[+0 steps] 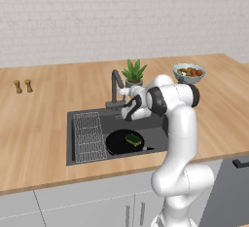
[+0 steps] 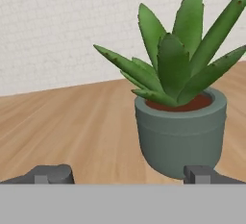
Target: Pick the pan and sponge and place them into the sink. Then turn on the water.
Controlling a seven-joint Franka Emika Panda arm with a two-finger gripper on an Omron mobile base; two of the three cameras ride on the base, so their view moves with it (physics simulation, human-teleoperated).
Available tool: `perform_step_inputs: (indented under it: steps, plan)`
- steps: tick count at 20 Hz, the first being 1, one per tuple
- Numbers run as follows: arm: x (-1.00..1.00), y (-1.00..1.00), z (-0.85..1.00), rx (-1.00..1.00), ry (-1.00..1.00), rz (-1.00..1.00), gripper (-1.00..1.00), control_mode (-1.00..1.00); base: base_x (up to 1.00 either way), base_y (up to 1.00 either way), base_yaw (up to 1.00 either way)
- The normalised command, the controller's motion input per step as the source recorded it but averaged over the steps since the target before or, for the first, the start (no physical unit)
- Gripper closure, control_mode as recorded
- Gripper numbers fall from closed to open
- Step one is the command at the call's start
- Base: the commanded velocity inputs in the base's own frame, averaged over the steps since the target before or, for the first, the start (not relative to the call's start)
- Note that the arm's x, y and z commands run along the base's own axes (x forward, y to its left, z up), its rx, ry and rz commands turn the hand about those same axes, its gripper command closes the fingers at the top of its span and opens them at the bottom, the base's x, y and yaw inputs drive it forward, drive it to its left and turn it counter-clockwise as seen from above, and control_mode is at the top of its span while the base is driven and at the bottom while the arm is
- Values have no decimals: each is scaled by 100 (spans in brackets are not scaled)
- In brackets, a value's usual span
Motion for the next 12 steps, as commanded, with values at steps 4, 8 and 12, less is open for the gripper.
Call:
perform_step_inputs:
  steps: [4, 8, 12]
  plan:
    - [0, -73, 0, 6, 0, 2, -100, -100, 0, 0, 0]
    - [0, -77, 0, 7, 0, 3, -100, -100, 0, 0, 0]
    - [0, -72, 0, 6, 0, 3, -100, -100, 0, 0, 0]
